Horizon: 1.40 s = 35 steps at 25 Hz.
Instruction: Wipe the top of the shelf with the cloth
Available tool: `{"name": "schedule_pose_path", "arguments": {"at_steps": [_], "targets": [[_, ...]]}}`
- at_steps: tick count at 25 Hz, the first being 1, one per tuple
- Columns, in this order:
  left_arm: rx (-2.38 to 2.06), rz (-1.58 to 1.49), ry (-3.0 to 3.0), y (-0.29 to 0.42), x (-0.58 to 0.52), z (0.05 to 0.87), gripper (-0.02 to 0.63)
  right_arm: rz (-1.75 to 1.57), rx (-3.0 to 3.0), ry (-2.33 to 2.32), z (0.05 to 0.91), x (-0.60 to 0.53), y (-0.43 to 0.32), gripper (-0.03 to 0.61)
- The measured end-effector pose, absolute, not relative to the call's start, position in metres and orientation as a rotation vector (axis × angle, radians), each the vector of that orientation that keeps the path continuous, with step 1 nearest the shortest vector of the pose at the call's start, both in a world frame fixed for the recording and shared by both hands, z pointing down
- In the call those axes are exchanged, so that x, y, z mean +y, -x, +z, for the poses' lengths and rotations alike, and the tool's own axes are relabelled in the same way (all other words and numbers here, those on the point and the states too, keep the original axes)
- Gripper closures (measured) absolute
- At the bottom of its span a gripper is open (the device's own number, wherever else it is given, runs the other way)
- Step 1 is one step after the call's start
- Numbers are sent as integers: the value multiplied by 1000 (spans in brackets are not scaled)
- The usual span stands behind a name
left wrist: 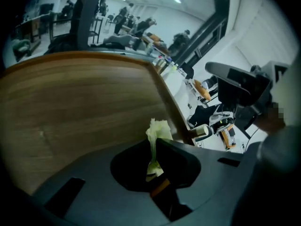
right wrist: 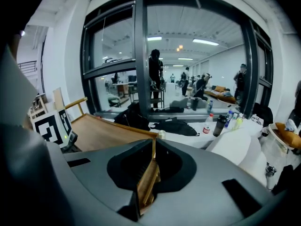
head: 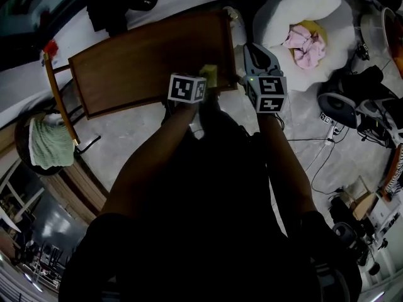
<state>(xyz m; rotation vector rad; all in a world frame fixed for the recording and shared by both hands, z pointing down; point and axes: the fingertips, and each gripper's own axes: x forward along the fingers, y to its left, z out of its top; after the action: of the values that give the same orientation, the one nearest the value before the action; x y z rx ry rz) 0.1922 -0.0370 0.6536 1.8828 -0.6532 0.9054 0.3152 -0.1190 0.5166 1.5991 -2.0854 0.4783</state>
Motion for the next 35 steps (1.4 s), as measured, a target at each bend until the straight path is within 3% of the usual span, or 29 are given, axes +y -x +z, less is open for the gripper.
{"name": "schedule_pose_path", "arguments": {"at_steps": [8, 16, 35], "targets": [[-634, 834, -1790, -244, -28, 651, 577, 479, -2091, -1568, 520, -105, -332, 545], [-641, 906, -1856, -242, -28, 653, 577, 473, -2118, -1520, 522, -100, -315, 545], [-642, 860, -1754, -128, -20, 661, 577, 417, -2212, -1377, 512, -116, -194, 545]]}}
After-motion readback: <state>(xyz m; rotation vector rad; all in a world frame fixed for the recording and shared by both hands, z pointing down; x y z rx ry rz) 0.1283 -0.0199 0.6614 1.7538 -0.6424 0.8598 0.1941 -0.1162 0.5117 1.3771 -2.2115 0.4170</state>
